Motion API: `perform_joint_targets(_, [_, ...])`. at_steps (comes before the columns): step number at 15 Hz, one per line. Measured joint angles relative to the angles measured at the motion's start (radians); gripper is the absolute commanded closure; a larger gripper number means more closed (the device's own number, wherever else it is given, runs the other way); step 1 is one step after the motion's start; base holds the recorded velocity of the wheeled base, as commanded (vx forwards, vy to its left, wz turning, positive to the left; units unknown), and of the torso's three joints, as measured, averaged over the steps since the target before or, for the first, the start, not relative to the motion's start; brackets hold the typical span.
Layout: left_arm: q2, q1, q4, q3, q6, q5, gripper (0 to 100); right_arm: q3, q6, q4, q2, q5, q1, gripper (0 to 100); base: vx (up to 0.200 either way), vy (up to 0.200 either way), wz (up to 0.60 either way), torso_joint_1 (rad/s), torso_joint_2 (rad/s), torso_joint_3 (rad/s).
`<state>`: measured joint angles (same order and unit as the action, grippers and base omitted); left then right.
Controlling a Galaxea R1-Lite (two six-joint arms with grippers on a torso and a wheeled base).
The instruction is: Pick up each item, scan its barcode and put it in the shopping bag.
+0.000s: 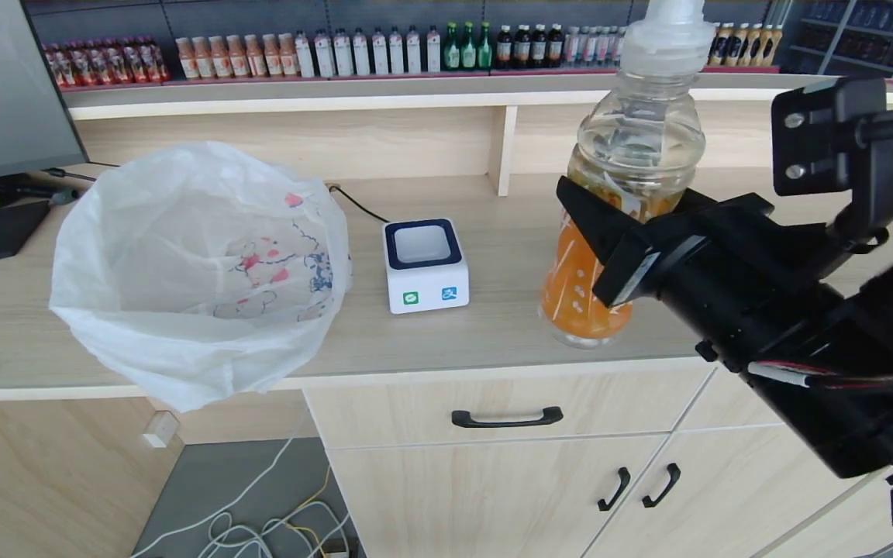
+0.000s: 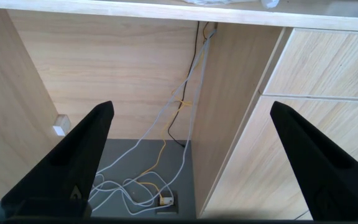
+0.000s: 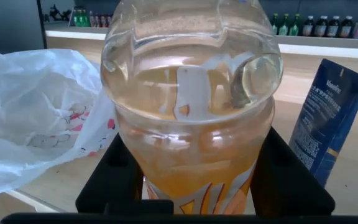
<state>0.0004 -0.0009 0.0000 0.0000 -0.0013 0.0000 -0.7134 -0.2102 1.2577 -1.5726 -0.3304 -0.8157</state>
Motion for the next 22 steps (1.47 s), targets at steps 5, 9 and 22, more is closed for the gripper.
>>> perform_joint_targets(5, [0.000, 0.000, 0.000, 0.000, 0.000, 0.000, 0, 0.191, 0.033, 0.000, 0.196, 0.010, -0.037, 100, 0.000, 0.000, 0.00, 0.000, 0.00, 0.000])
perform_joint_targets(9, [0.000, 0.000, 0.000, 0.000, 0.000, 0.000, 0, 0.218, 0.021, 0.000, 0.235, 0.009, -0.114, 100, 0.000, 0.000, 0.00, 0.000, 0.00, 0.000])
perform_joint_targets(22, [0.000, 0.000, 0.000, 0.000, 0.000, 0.000, 0, 0.252, -0.452, -0.004, 0.216, 0.018, -0.241, 100, 0.000, 0.000, 0.00, 0.000, 0.00, 0.000])
